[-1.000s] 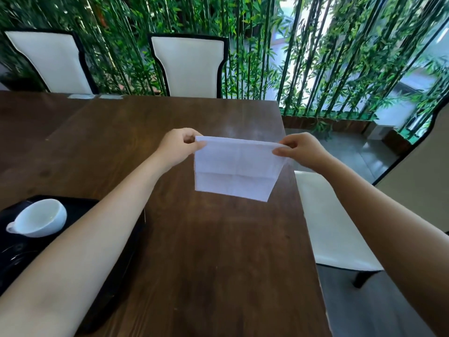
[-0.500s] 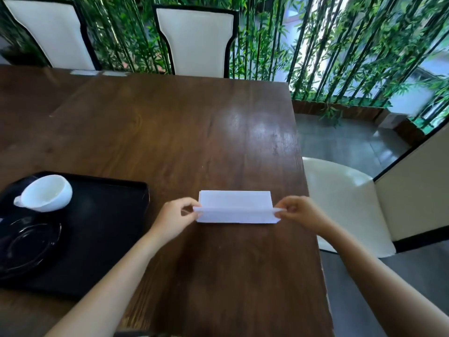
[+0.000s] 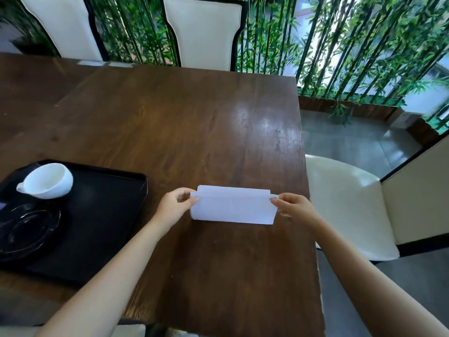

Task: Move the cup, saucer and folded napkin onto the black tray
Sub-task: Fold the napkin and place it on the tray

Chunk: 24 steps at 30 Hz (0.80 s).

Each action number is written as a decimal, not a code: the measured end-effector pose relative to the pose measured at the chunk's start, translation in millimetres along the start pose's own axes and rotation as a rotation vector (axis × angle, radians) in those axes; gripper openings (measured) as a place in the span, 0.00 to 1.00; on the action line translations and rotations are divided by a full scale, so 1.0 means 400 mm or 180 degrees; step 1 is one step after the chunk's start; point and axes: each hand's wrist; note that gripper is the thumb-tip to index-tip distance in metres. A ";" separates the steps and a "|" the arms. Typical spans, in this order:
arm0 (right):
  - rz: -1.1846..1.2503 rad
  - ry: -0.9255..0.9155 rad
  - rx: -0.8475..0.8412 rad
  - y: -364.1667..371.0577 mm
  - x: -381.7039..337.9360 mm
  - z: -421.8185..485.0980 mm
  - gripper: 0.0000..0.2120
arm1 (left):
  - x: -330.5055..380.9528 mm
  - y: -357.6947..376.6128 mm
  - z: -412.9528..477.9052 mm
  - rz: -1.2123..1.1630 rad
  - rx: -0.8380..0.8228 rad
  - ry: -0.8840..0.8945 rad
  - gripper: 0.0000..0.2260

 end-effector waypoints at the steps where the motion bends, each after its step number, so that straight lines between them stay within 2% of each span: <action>1: 0.0049 0.0043 0.0097 0.009 0.001 0.010 0.09 | 0.003 0.009 0.013 -0.0072 0.0044 -0.0089 0.06; 6: 0.0029 0.0179 0.0760 0.063 0.019 0.050 0.09 | 0.011 0.047 0.083 -0.0132 0.0225 -0.0321 0.04; 11: -0.0159 0.0379 0.1263 0.101 0.040 0.085 0.10 | 0.003 0.070 0.147 0.0168 0.0289 -0.0390 0.09; 19: -0.0877 0.0553 0.1591 0.144 0.066 0.119 0.11 | -0.021 0.085 0.174 0.0627 0.0352 -0.0236 0.08; 24: -0.1556 0.0329 0.1813 0.172 0.068 0.126 0.11 | -0.018 0.089 0.177 0.0923 0.0405 -0.0063 0.09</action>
Point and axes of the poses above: each hand's wrist, its own z-axis towards the middle knuckle, its own y-axis out of the palm, x = y × z, and after that the axes turned 10 degrees about -y, right-handed
